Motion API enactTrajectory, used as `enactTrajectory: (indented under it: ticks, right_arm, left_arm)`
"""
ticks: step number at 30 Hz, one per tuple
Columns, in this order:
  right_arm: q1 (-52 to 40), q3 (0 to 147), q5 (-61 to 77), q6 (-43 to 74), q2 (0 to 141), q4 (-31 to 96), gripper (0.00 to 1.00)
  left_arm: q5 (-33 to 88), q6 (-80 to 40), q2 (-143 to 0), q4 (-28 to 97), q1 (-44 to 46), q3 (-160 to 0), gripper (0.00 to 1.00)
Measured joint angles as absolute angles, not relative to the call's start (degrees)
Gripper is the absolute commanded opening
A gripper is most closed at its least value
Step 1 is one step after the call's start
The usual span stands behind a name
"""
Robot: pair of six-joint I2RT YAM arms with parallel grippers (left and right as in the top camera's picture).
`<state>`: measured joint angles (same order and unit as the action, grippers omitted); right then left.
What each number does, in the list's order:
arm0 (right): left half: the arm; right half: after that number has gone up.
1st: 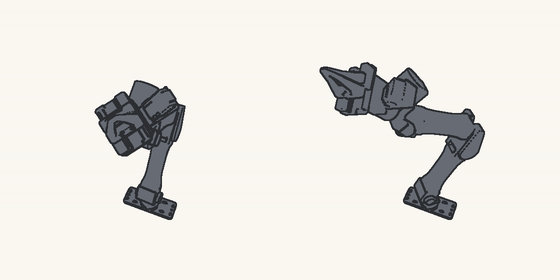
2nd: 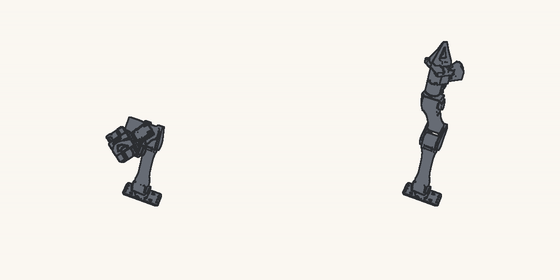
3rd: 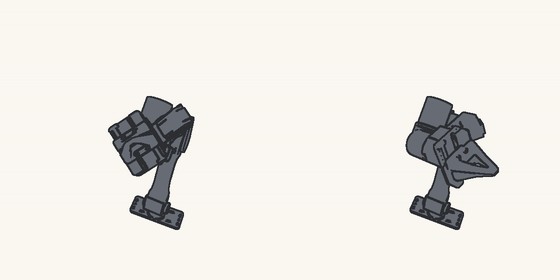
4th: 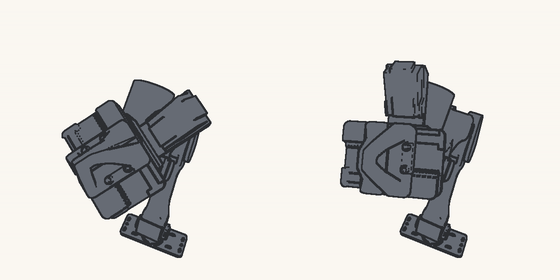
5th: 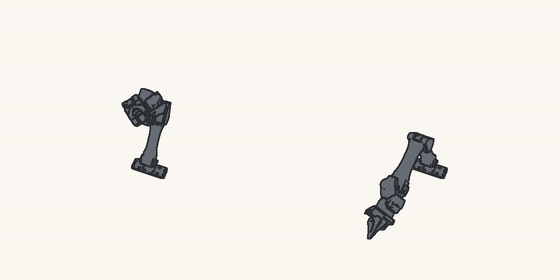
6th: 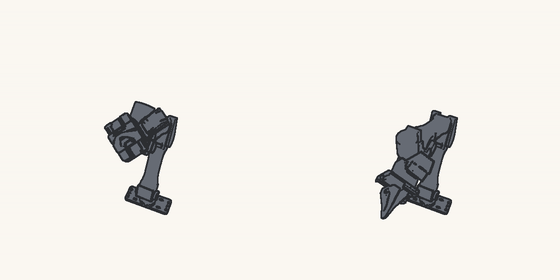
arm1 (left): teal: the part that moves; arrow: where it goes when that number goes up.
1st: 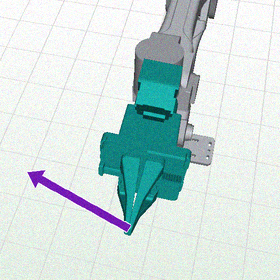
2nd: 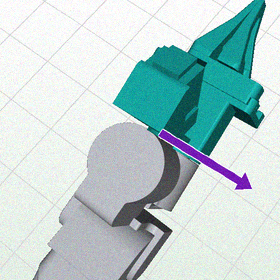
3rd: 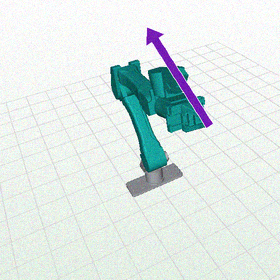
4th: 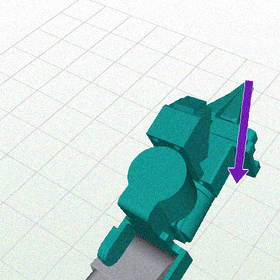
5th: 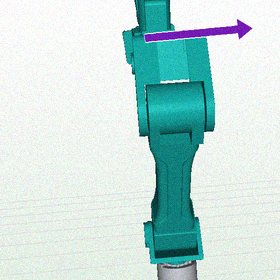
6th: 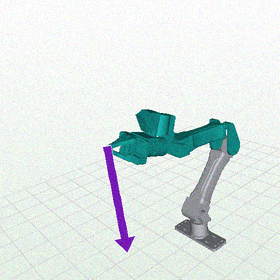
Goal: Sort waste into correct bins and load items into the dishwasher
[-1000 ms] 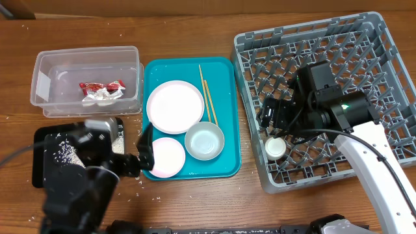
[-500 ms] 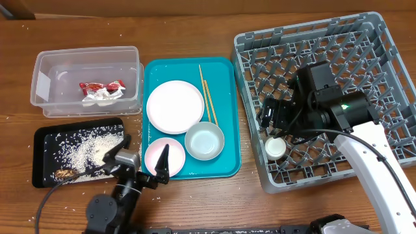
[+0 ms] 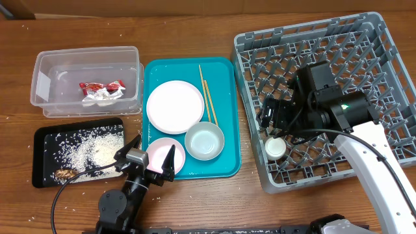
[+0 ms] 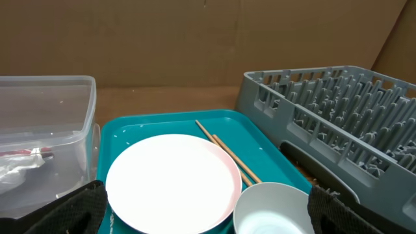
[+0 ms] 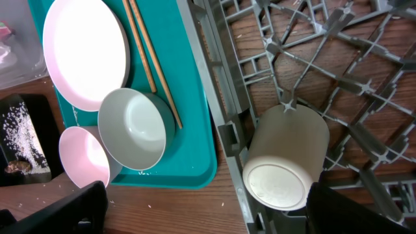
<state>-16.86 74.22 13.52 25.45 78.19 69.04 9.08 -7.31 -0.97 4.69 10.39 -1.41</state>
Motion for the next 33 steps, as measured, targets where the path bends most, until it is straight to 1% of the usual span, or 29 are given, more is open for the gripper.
enactTrajectory:
  ticks: [9,11,14,15,17,19,21,23,27,30,33]
  right_arm:
    - [-16.9,74.2,12.9,25.5,78.2,68.2,1.00]
    - [-16.9,74.2,12.6,25.5,78.2,65.5,1.00]
    - [-16.9,74.2,13.8,25.8,78.2,60.7,0.88]
    - [-16.9,74.2,14.9,25.9,78.2,60.2,0.80]
    - [-17.4,74.2,16.8,25.9,78.2,60.0,0.77]
    - [-19.7,74.2,17.7,25.7,78.2,60.0,0.74]
    - [-24.7,74.2,17.4,25.4,78.2,60.0,0.72]
    - [-31.9,74.2,15.4,25.4,78.6,59.0,0.70]
    - [-41.5,74.2,9.8,26.5,82.3,55.0,0.67]
    - [-44.5,74.2,5.3,28.7,88.2,52.3,0.65]
    - [-44.6,74.2,2.1,30.9,95.9,49.6,0.64]
  left_arm:
    - [9.3,-7.3,-1.0,4.7,10.4,-1.4,1.00]
    - [9.3,-7.3,-1.0,4.7,10.4,-1.4,1.00]
    - [9.3,-7.3,-1.0,4.7,10.4,-1.4,1.00]
    - [9.3,-7.3,-1.0,4.7,10.4,-1.4,1.00]
    - [9.3,-7.3,-1.0,4.7,10.4,-1.4,1.00]
    - [9.3,-7.3,-1.0,4.7,10.4,-1.4,1.00]
    - [9.3,-7.3,-1.0,4.7,10.4,-1.4,1.00]
    - [9.3,-7.3,-1.0,4.7,10.4,-1.4,1.00]
    - [9.3,-7.3,-1.0,4.7,10.4,-1.4,1.00]
    - [9.3,-7.3,-1.0,4.7,10.4,-1.3,1.00]
    - [9.3,-7.3,-1.0,4.7,10.4,-1.3,1.00]
